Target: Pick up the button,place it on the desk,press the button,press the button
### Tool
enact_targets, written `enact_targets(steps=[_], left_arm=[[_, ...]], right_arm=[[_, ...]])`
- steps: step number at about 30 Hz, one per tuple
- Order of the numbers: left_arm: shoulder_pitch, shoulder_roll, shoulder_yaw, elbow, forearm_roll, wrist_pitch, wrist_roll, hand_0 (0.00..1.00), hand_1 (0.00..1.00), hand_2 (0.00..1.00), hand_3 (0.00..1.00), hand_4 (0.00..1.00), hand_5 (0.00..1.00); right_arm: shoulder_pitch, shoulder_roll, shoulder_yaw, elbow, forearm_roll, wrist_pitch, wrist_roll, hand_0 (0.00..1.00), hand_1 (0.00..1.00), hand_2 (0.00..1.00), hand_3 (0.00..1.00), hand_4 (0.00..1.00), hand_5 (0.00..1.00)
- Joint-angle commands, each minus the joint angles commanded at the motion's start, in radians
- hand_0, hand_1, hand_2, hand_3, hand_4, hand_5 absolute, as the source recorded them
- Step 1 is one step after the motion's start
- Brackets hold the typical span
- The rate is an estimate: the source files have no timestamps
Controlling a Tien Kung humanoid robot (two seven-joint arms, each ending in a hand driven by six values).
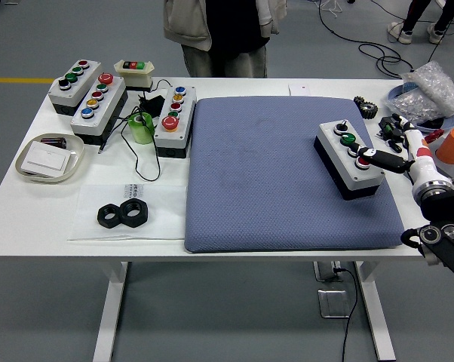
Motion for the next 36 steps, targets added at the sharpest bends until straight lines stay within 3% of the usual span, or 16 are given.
enact_targets(steps=[11,24,31,32,36], left_arm=[[0.000,0.000,0.002,-0.001,-0.004,0.000,0.001,0.683,0.654,0.752,0.790,0.703,0.998],[-0.002,0.001,0.002,-0.001,-0.001,0.002,0.002,0.683,0.653,0.749,0.789,0.702,0.998],[-0.002,0.001,-0.001,-0.001,0.004,0.001,0.003,0.683,0.651,0.749,0.789,0.703,0.998],[-0.001,0.001,-0.002,-0.001,0.004,0.001,0.003,0.683,0.650,0.749,0.788,0.704,0.998],[-0.001,0.002,-0.005,-0.001,0.010,0.001,0.004,0.683,0.650,0.749,0.788,0.704,0.998]], right_arm=[[0.065,0.076,-0.055,-0.105,-0.369,0.046,-0.050,0.998,0.930,0.992,0.998,0.982,0.297],[0.123,0.168,-0.092,-0.244,-0.361,0.066,-0.070,0.998,0.918,0.985,0.995,0.975,0.284],[0.151,0.188,-0.093,-0.341,-0.347,0.089,-0.089,0.998,0.913,0.981,0.983,0.976,0.285],[0.153,0.189,-0.093,-0.347,-0.346,0.092,-0.091,0.972,0.857,0.917,0.942,0.969,0.266],[0.165,0.195,-0.090,-0.385,-0.341,0.109,-0.097,0.972,0.857,0.917,0.942,0.969,0.266]])
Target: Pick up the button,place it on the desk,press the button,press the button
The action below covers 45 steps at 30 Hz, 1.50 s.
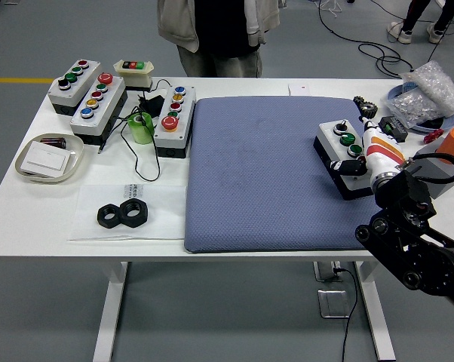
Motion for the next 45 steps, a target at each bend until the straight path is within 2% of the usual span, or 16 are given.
enact_targets(steps=[1,6,7,12,13,19,20,23,25,26,29,31,32,36,40,45], left_arm=[[0.000,0.000,-0.002,0.000,0.004,0.000,0.001,0.683,0.650,0.749,0.788,0.706,0.998],[0.002,0.000,-0.008,0.000,0.013,-0.001,0.003,0.683,0.650,0.749,0.788,0.706,0.998],[0.002,0.000,-0.009,0.000,0.015,-0.001,0.003,0.683,0.649,0.747,0.789,0.706,0.998],[0.004,0.000,-0.015,-0.001,0.025,-0.001,0.006,0.683,0.649,0.747,0.789,0.706,0.998],[0.006,0.000,-0.017,-0.001,0.029,-0.002,0.008,0.683,0.650,0.748,0.789,0.706,0.998],[0.008,0.001,-0.015,-0.001,0.029,-0.002,0.007,0.683,0.650,0.748,0.789,0.706,0.998],[0.007,0.001,-0.013,-0.001,0.026,-0.002,0.006,0.683,0.649,0.748,0.789,0.706,0.998],[0.007,0.001,-0.012,-0.001,0.024,-0.002,0.005,0.683,0.649,0.748,0.789,0.706,0.998],[0.005,0.001,-0.009,-0.001,0.018,-0.001,0.004,0.683,0.649,0.748,0.789,0.706,0.998],[0.005,0.001,-0.008,-0.001,0.017,0.000,0.003,0.683,0.650,0.748,0.789,0.707,0.998],[0.003,0.002,-0.005,0.000,0.014,-0.001,0.002,0.683,0.650,0.748,0.789,0.707,0.998],[0.002,0.002,-0.003,0.000,0.009,0.000,0.001,0.683,0.650,0.748,0.789,0.707,0.998],[0.001,0.002,-0.002,0.000,0.008,0.000,0.000,0.683,0.650,0.748,0.789,0.707,0.998],[0.001,0.001,-0.003,0.000,0.009,0.000,0.001,0.683,0.650,0.748,0.789,0.707,0.998],[0.002,0.001,-0.003,0.000,0.007,0.001,0.001,0.683,0.650,0.748,0.789,0.706,0.998],[0.001,0.001,-0.004,0.001,0.008,0.001,0.001,0.683,0.650,0.748,0.789,0.703,0.998]], right_arm=[[0.005,0.001,0.000,-0.014,0.004,0.006,-0.002,0.957,0.823,0.859,0.919,0.969,0.266],[0.019,0.008,-0.002,-0.055,0.018,0.023,-0.008,0.957,0.823,0.859,0.919,0.969,0.266],[0.021,0.009,-0.002,-0.061,0.020,0.025,-0.009,0.942,0.728,0.736,0.865,0.968,0.267],[0.028,0.016,-0.003,-0.087,0.026,0.033,-0.013,0.942,0.728,0.736,0.865,0.968,0.267],[0.029,0.016,-0.004,-0.094,0.029,0.038,-0.015,0.932,0.645,0.641,0.830,0.966,0.263],[0.034,0.012,-0.006,-0.112,0.038,0.055,-0.023,0.932,0.645,0.641,0.830,0.966,0.263],[0.035,0.010,-0.006,-0.114,0.040,0.057,-0.023,0.899,0.581,0.570,0.802,0.956,0.244],[0.035,0.008,-0.007,-0.113,0.041,0.059,-0.022,0.899,0.581,0.570,0.802,0.956,0.244],[0.034,-0.001,-0.014,-0.103,0.038,0.061,-0.016,0.899,0.581,0.570,0.802,0.956,0.244],[0.034,-0.003,-0.016,-0.101,0.037,0.062,-0.014,0.864,0.530,0.535,0.759,0.948,0.229],[0.032,-0.018,-0.031,-0.083,0.032,0.063,-0.004,0.864,0.530,0.535,0.759,0.948,0.229],[0.032,-0.034,-0.046,-0.067,0.017,0.062,0.006,0.864,0.530,0.535,0.759,0.948,0.229],[0.032,-0.043,-0.056,-0.058,0.013,0.060,0.013,0.837,0.479,0.500,0.713,0.936,0.226],[0.034,-0.078,-0.095,-0.017,0.007,0.055,0.044,0.837,0.479,0.500,0.713,0.936,0.226],[0.034,-0.118,-0.141,0.039,0.009,0.050,0.078,0.794,0.451,0.473,0.670,0.915,0.216],[0.039,-0.183,-0.211,0.131,0.108,0.074,0.208,0.793,0.453,0.464,0.661,0.884,0.206]])
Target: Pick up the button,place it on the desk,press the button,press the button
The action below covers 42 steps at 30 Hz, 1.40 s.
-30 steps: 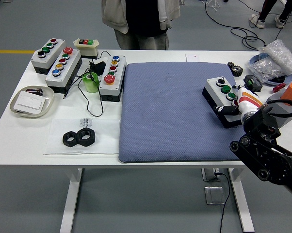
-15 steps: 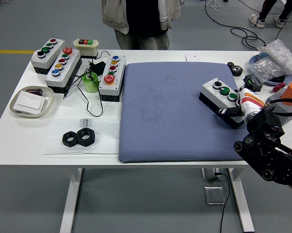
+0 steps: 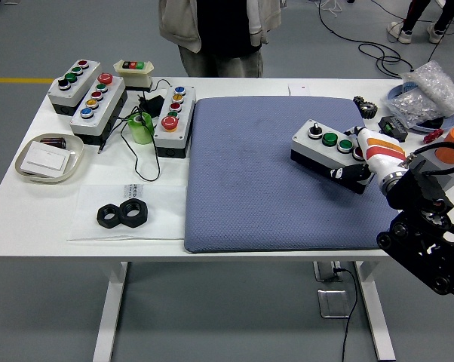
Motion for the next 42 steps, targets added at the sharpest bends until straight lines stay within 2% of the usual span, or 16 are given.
enact_targets(steps=[4,5,7,11,13,19,28,29,34,35,40,41,42], left_arm=[[0.001,0.000,-0.003,0.000,0.003,0.000,0.001,0.683,0.650,0.748,0.789,0.703,0.998],[0.001,0.000,-0.004,0.000,0.005,0.000,0.002,0.683,0.650,0.748,0.789,0.703,0.998],[0.002,-0.001,-0.010,0.000,0.013,-0.001,0.004,0.683,0.650,0.748,0.789,0.703,0.998],[0.007,-0.002,-0.022,0.000,0.029,-0.002,0.008,0.683,0.650,0.751,0.789,0.701,0.998],[0.009,-0.003,-0.027,0.000,0.036,-0.003,0.011,0.683,0.650,0.751,0.789,0.701,0.998],[0.014,-0.003,-0.032,-0.001,0.045,-0.003,0.013,0.683,0.650,0.751,0.789,0.701,0.998],[0.014,-0.003,-0.025,-0.001,0.035,-0.002,0.010,0.683,0.651,0.751,0.789,0.701,0.998],[0.013,-0.003,-0.024,-0.001,0.035,-0.002,0.010,0.683,0.651,0.751,0.789,0.701,0.998],[0.011,-0.003,-0.017,-0.001,0.024,-0.001,0.008,0.683,0.651,0.751,0.789,0.701,0.998],[0.011,-0.003,-0.017,-0.001,0.024,-0.001,0.008,0.683,0.652,0.751,0.789,0.701,0.998],[0.010,-0.003,-0.012,-0.001,0.016,-0.001,0.006,0.683,0.652,0.751,0.789,0.701,0.998],[0.009,-0.003,-0.011,-0.001,0.015,-0.001,0.006,0.683,0.652,0.752,0.789,0.701,0.998],[0.008,-0.003,-0.010,-0.001,0.014,0.000,0.006,0.683,0.652,0.752,0.789,0.701,0.998]], right_arm=[[0.012,-0.043,-0.052,0.062,0.053,0.055,0.155,0.793,0.453,0.464,0.661,0.884,0.206],[0.017,-0.052,-0.066,0.074,0.061,0.069,0.186,0.832,0.461,0.459,0.656,0.883,0.202],[0.027,-0.065,-0.092,0.091,0.084,0.094,0.271,0.832,0.461,0.459,0.656,0.883,0.202],[0.043,-0.072,-0.131,0.090,0.119,0.123,0.413,0.846,0.463,0.458,0.653,0.893,0.195],[0.050,-0.067,-0.146,0.077,0.108,0.128,0.456,0.846,0.463,0.458,0.653,0.893,0.195],[0.059,-0.046,-0.167,0.030,0.091,0.134,0.486,0.846,0.467,0.461,0.657,0.879,0.184],[0.061,-0.025,-0.170,-0.026,0.062,0.142,0.469,0.859,0.470,0.464,0.665,0.878,0.193],[0.061,-0.025,-0.170,-0.027,0.061,0.143,0.469,0.881,0.517,0.527,0.746,0.867,0.178],[0.062,-0.026,-0.164,-0.029,0.028,0.167,0.463,0.881,0.517,0.527,0.746,0.867,0.178],[0.063,-0.026,-0.164,-0.029,0.024,0.169,0.462,0.908,0.618,0.661,0.870,0.886,0.184],[0.062,-0.029,-0.150,-0.024,-0.009,0.195,0.452,0.908,0.618,0.661,0.870,0.886,0.184],[0.061,-0.030,-0.145,-0.021,-0.015,0.199,0.449,0.921,0.674,0.767,0.901,0.904,0.185],[0.060,-0.031,-0.141,-0.018,-0.021,0.199,0.446,0.921,0.674,0.767,0.901,0.904,0.185]])
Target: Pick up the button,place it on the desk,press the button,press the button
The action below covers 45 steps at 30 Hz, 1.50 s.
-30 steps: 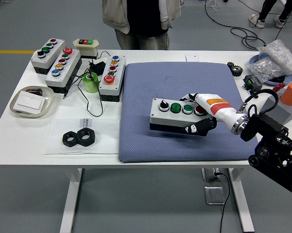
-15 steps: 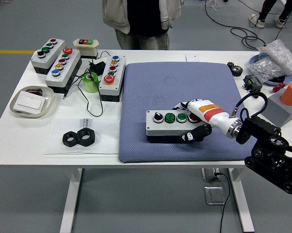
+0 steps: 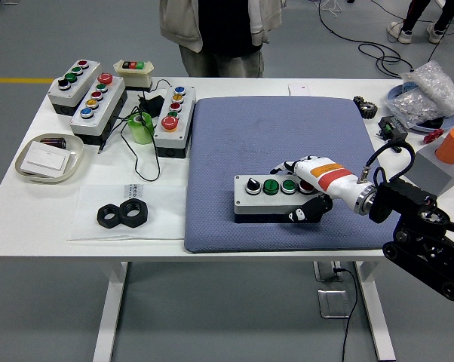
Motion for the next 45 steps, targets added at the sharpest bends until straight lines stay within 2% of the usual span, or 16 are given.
enact_targets(steps=[4,5,10,11,15,17,21,24,28,29,34,35,37,40,41,45], left_arm=[[-0.003,0.000,0.004,0.000,-0.007,0.001,-0.001,0.683,0.652,0.752,0.789,0.701,0.998],[-0.003,0.000,0.004,0.000,-0.007,0.001,-0.001,0.683,0.651,0.752,0.789,0.700,0.998],[-0.003,0.000,0.005,0.001,-0.010,0.001,-0.003,0.683,0.651,0.752,0.789,0.700,0.998],[-0.002,-0.001,0.004,0.001,-0.009,0.001,-0.003,0.683,0.651,0.751,0.789,0.700,0.998],[0.000,-0.001,0.002,0.001,-0.006,0.000,-0.002,0.683,0.651,0.751,0.789,0.700,0.998],[0.001,-0.001,0.001,0.001,-0.004,0.000,-0.002,0.683,0.652,0.752,0.789,0.700,0.998],[0.002,0.000,-0.004,0.003,-0.002,0.001,-0.003,0.683,0.652,0.752,0.789,0.700,0.998],[0.002,0.001,-0.004,0.003,0.001,-0.001,-0.001,0.683,0.652,0.752,0.789,0.700,0.998],[0.005,0.001,-0.006,0.003,0.003,-0.001,-0.001,0.683,0.652,0.752,0.789,0.700,0.998],[0.006,0.001,-0.004,0.003,0.000,-0.001,-0.002,0.683,0.652,0.750,0.789,0.700,0.998],[0.004,0.002,-0.001,0.005,-0.004,0.000,-0.005,0.683,0.652,0.750,0.789,0.700,0.998],[0.004,0.002,-0.001,0.005,-0.004,0.000,-0.005,0.683,0.652,0.752,0.788,0.700,0.998],[0.005,0.002,-0.001,0.005,-0.005,0.000,-0.005,0.683,0.652,0.752,0.788,0.700,0.998],[0.004,0.002,-0.002,0.005,-0.004,0.000,-0.005,0.683,0.652,0.752,0.788,0.700,0.998],[0.003,0.002,-0.001,0.005,-0.006,0.000,-0.005,0.683,0.652,0.752,0.788,0.700,0.998],[0.001,0.002,0.003,0.005,-0.012,0.000,-0.007,0.683,0.652,0.752,0.788,0.700,0.998]], right_arm=[[-0.004,-0.006,0.023,0.014,-0.010,0.023,-0.006,0.921,0.674,0.767,0.901,0.904,0.185],[-0.006,-0.007,0.028,0.019,-0.009,0.033,-0.007,0.954,0.755,0.885,0.987,0.937,0.197],[-0.028,-0.021,0.078,0.069,0.000,0.112,-0.018,0.954,0.755,0.885,0.987,0.937,0.197],[-0.036,-0.026,0.094,0.094,-0.003,0.144,-0.030,0.998,0.896,0.993,0.998,0.942,0.183],[-0.061,-0.039,0.138,0.160,0.006,0.188,-0.057,0.998,0.896,0.993,0.998,0.942,0.183],[-0.083,-0.049,0.175,0.200,0.021,0.179,-0.067,0.998,0.918,0.998,0.998,0.916,0.169],[-0.122,-0.080,0.257,0.273,0.044,0.103,-0.101,0.998,0.918,0.998,0.998,0.916,0.169],[-0.122,-0.094,0.298,0.275,0.019,0.054,-0.109,0.998,0.903,0.998,0.998,0.900,0.187],[-0.138,-0.114,0.339,0.287,0.002,0.029,-0.120,0.998,0.903,0.998,0.998,0.900,0.187],[-0.151,-0.127,0.349,0.301,-0.002,0.015,-0.131,0.866,0.695,0.764,0.975,0.826,0.158],[-0.223,-0.195,0.388,0.386,-0.009,-0.082,-0.199,0.866,0.695,0.764,0.975,0.826,0.158],[-0.230,-0.202,0.392,0.397,-0.004,-0.092,-0.206,0.402,0.252,0.366,0.872,0.696,0.140],[-0.255,-0.225,0.400,0.433,0.017,-0.097,-0.230,0.402,0.252,0.366,0.872,0.696,0.140],[-0.278,-0.249,0.401,0.474,0.048,-0.036,-0.265,0.402,0.252,0.366,0.872,0.696,0.140],[-0.282,-0.255,0.398,0.484,0.053,-0.006,-0.276,0.296,0.131,0.287,0.804,0.602,0.002],[-0.293,-0.263,0.384,0.506,0.064,0.091,-0.304,0.296,0.131,0.287,0.804,0.602,0.002]])
